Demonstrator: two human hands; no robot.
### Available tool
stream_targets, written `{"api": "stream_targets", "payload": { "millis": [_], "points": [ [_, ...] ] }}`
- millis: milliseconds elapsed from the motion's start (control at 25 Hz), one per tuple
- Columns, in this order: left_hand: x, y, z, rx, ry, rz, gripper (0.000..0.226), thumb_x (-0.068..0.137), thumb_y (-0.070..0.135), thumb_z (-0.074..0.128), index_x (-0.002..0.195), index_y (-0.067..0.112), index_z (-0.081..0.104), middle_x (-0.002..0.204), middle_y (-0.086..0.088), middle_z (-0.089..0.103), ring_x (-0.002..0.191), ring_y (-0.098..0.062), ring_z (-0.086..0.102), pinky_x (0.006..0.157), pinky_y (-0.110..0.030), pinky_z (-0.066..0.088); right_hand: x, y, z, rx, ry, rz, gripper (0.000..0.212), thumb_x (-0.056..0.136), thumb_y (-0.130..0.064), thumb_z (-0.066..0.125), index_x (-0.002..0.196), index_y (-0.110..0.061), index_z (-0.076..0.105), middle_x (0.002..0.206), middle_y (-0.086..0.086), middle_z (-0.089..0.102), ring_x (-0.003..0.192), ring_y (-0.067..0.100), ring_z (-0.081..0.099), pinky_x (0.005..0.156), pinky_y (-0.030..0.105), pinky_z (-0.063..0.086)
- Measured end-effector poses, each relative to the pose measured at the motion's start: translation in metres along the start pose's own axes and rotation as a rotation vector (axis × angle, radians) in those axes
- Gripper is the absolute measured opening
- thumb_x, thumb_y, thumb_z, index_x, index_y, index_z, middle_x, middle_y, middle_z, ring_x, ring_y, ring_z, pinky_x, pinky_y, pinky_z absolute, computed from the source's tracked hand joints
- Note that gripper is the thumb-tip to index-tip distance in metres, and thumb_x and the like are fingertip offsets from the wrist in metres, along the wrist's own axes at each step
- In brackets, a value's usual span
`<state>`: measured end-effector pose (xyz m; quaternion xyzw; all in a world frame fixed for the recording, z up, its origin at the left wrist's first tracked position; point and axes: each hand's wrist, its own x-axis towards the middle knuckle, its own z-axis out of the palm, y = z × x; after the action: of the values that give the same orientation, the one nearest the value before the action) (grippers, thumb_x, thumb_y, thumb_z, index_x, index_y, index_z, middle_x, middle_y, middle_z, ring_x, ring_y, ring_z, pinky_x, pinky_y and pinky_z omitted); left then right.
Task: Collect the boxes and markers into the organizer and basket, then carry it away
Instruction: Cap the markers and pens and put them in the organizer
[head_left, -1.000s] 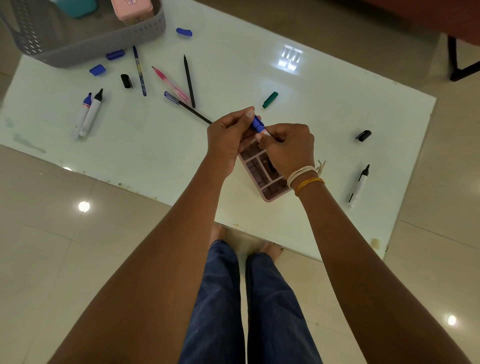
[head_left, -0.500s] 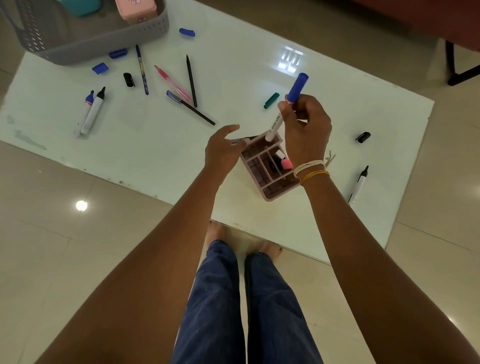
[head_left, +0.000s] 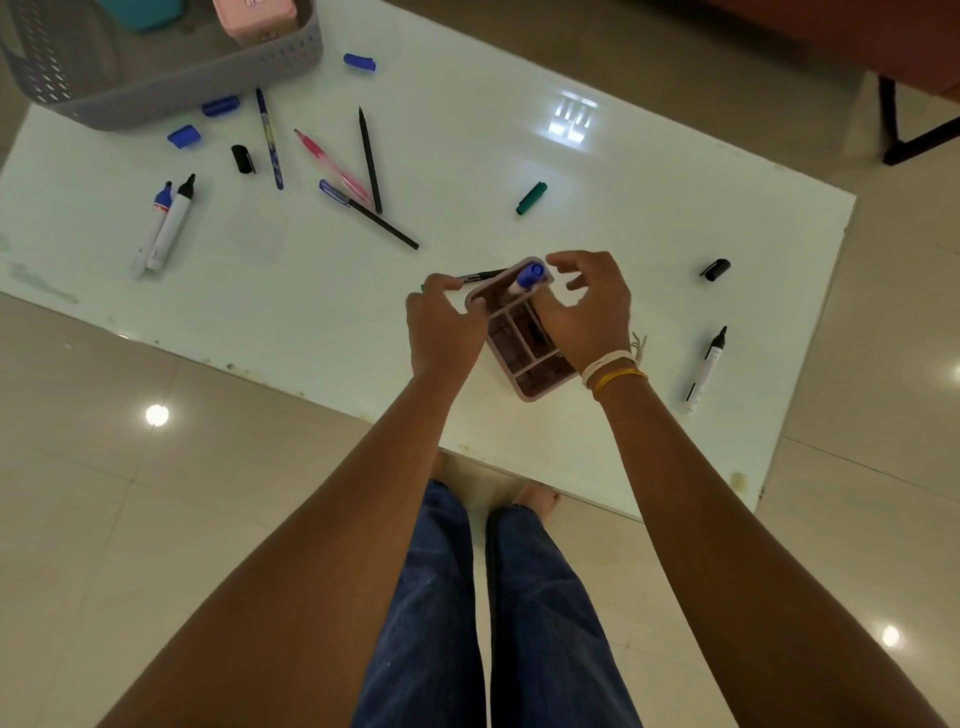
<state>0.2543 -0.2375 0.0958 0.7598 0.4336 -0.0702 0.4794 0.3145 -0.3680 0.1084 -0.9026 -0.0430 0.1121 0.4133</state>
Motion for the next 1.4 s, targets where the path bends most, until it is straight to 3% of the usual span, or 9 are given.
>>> {"api": "stream_targets", "payload": {
  "millis": [120, 240, 360, 440, 720, 880, 1040, 1240, 1400],
  "points": [
    [-0.021, 0.012, 0.009, 0.065, 0.173, 0.260, 0.014, 0.088, 0.015, 0.058, 0.101, 0.010, 0.056, 0.090, 0.000, 0.059, 0.072, -0.008, 0.051, 0.053, -0.007, 0.033, -0.006, 0.037, -0.021, 0.079, 0.253, 0.186, 0.022, 0.080, -0.021, 0.065, 0.101, -0.016, 0.064, 0.100, 0.002, 0.062, 0.086, 0.013, 0.057, 0.075, 0.018, 0.048],
    [-0.043, 0.029, 0.031, 0.068, 0.059, 0.544, 0.003, 0.085, 0.012, 0.056, 0.082, 0.011, 0.056, 0.061, 0.013, 0.044, 0.056, -0.005, 0.046, 0.053, -0.017, 0.041, -0.003, 0.091, -0.043, -0.191, 0.419, 0.514, 0.036, 0.086, -0.029, 0.060, 0.115, -0.010, 0.053, 0.117, 0.010, 0.057, 0.110, 0.026, 0.056, 0.091, 0.039, 0.048],
    [-0.064, 0.037, 0.062, 0.138, -0.145, 0.669, 0.006, 0.084, 0.013, 0.053, 0.085, 0.011, 0.059, 0.060, 0.007, 0.049, 0.057, -0.012, 0.050, 0.054, -0.030, 0.048, 0.001, 0.133, -0.061, -0.230, 0.388, 1.027, 0.062, 0.089, -0.037, 0.060, 0.133, -0.001, 0.035, 0.136, 0.021, 0.042, 0.127, 0.038, 0.044, 0.104, 0.045, 0.041],
    [-0.071, 0.039, 0.080, 0.215, -0.228, 0.674, 0.010, 0.086, 0.016, 0.053, 0.091, 0.013, 0.061, 0.067, 0.005, 0.056, 0.062, -0.012, 0.052, 0.054, -0.029, 0.047, 0.004, 0.148, -0.064, -0.183, 0.291, 1.123, 0.062, 0.092, -0.035, 0.058, 0.136, 0.000, 0.032, 0.140, 0.022, 0.040, 0.130, 0.040, 0.042, 0.108, 0.044, 0.036],
    [-0.060, 0.057, 0.118, 0.222, -0.213, 0.700, 0.014, 0.086, 0.015, 0.051, 0.091, 0.010, 0.063, 0.075, 0.000, 0.063, 0.061, -0.008, 0.050, 0.056, -0.020, 0.041, 0.060, 0.146, -0.078, 0.039, 0.351, 0.797, 0.034, 0.091, -0.022, 0.043, 0.121, -0.005, 0.042, 0.127, 0.015, 0.057, 0.113, 0.035, 0.058, 0.095, 0.042, 0.045],
    [-0.045, 0.068, 0.128, 0.240, -0.209, 0.694, 0.014, 0.085, 0.015, 0.050, 0.091, 0.011, 0.063, 0.075, 0.001, 0.062, 0.063, -0.012, 0.054, 0.060, -0.027, 0.049, 0.102, 0.141, -0.090, -0.166, 0.242, 0.741, 0.049, 0.093, -0.041, 0.052, 0.127, -0.008, 0.038, 0.128, 0.013, 0.059, 0.117, 0.033, 0.058, 0.094, 0.039, 0.045],
    [-0.028, 0.079, 0.130, 0.197, -0.159, 0.636, 0.016, 0.086, 0.009, 0.049, 0.091, 0.008, 0.064, 0.070, 0.002, 0.058, 0.059, -0.013, 0.051, 0.058, -0.026, 0.044, 0.112, 0.135, -0.091, -0.250, 0.146, 0.703, 0.041, 0.091, -0.035, 0.055, 0.122, -0.009, 0.051, 0.126, 0.013, 0.061, 0.116, 0.032, 0.060, 0.093, 0.037, 0.048],
    [-0.018, 0.092, 0.128, 0.109, -0.119, 0.387, 0.022, 0.097, 0.014, 0.051, 0.113, 0.008, 0.065, 0.102, -0.008, 0.072, 0.084, -0.018, 0.067, 0.079, -0.029, 0.057, 0.084, 0.089, -0.079, 0.186, 0.079, 0.412, 0.029, 0.076, -0.038, 0.076, 0.090, -0.012, 0.074, 0.072, -0.007, 0.070, 0.063, 0.002, 0.063, 0.061, 0.013, 0.047],
    [-0.027, 0.096, 0.118, -0.433, -0.292, -0.042, 0.025, 0.097, 0.021, 0.055, 0.119, 0.010, 0.062, 0.108, -0.012, 0.072, 0.084, -0.020, 0.072, 0.074, -0.029, 0.061, 0.057, 0.064, -0.073, 0.349, 0.076, 0.286, 0.021, 0.075, -0.029, 0.079, 0.087, -0.012, 0.077, 0.073, -0.005, 0.072, 0.064, 0.002, 0.065, 0.065, 0.015, 0.052]
  ]
}}
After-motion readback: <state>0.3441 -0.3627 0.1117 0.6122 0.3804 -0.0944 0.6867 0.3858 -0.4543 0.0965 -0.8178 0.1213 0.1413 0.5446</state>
